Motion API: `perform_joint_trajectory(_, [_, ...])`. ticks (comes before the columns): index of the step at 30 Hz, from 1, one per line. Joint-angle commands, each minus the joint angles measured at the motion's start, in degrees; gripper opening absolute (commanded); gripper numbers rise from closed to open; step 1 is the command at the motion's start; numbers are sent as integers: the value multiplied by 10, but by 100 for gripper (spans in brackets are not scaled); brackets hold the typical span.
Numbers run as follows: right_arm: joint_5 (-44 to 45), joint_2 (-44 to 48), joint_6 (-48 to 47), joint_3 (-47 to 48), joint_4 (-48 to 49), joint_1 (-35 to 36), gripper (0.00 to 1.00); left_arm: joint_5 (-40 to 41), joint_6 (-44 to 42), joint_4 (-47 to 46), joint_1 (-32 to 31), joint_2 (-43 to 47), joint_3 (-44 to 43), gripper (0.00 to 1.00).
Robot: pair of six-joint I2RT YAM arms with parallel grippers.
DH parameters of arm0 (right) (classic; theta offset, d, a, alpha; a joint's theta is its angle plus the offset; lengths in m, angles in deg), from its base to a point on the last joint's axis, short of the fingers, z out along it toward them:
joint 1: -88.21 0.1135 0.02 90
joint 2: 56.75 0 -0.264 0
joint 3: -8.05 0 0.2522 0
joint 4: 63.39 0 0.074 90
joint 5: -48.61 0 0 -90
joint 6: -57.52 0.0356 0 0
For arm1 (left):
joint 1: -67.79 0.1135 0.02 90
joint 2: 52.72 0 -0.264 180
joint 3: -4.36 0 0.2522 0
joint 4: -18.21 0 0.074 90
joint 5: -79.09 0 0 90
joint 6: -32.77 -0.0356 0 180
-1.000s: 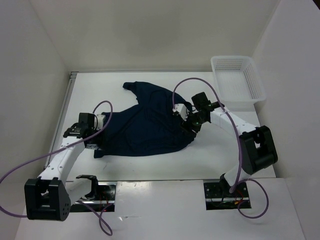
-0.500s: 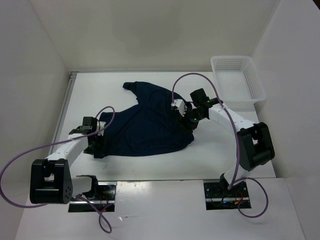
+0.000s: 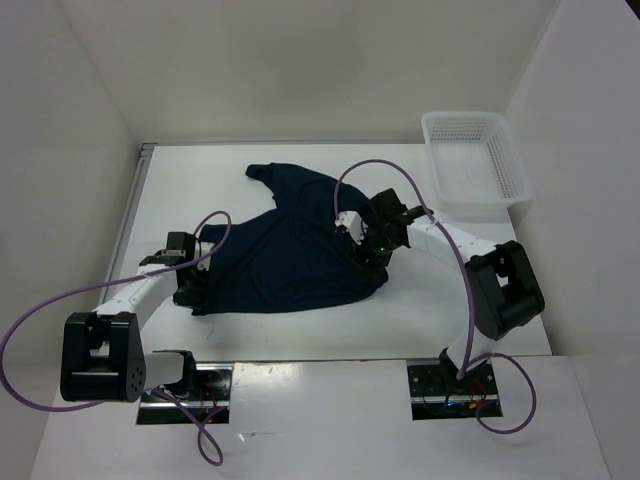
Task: Fold and stack the shorts
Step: Flatten the shorts out
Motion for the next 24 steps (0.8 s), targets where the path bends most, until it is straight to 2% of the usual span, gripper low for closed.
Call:
perform_joint_trajectory(1, [63, -7, 9, -10, 59, 2, 81, 9, -3, -23, 3, -10, 25, 0])
perform_joint_trajectory(3, [63, -13, 4, -10, 59, 2, 79, 2, -3, -29, 3, -10, 25, 0])
perform_joint_trajectory(5, [50, -20, 12, -10, 59, 2, 63, -4, -3, -34, 3, -10, 25, 0])
perform_joint_trajectory(6, [37, -25, 22, -10, 65, 8, 51, -4, -3, -34, 3, -10, 19, 0])
perform_joint_trajectory(7, [31, -25, 22, -4, 65, 8, 29, -4, -3, -45, 3, -10, 12, 0])
perform_joint_trajectory(9, [24, -30, 29, 14, 72, 8, 12, -4, -3, -56, 9, -10, 7, 0])
perform_joint_trajectory(10, [24, -37, 37, 24, 72, 8, 0, -4, -3, -72, 9, -10, -9, 0])
perform_joint_trajectory(13, [47, -56, 43, 92, 86, 8, 0, 14, -3, -122, 25, -29, -48, 0])
perform_joint_trajectory(16, [103, -95, 31, 218, 96, 8, 0, 36, -3, -166, 46, -68, -158, 0])
perform_joint_trajectory(17, [120, -108, 30, 299, 101, 8, 0, 41, -3, -172, 51, -79, -193, 0])
perform_joint_trajectory(18, [132, -120, 23, 342, 101, 8, 0, 47, -3, -172, 51, -101, -230, 0])
perform_joint_trajectory(19, [139, -133, 23, 385, 101, -3, 0, 55, -3, -179, 60, -111, -302, 0])
perform_joint_trajectory(20, [146, -153, 23, 466, 89, -19, 0, 55, -3, -184, 68, -122, -336, 0])
perform_joint_trajectory(23, [152, -161, 23, 565, 82, -41, 0, 70, -3, -184, 73, -117, -421, 0])
perform_joint_trajectory(24, [152, -149, 23, 566, 70, -48, 0, 70, -3, -177, 73, -109, -428, 0])
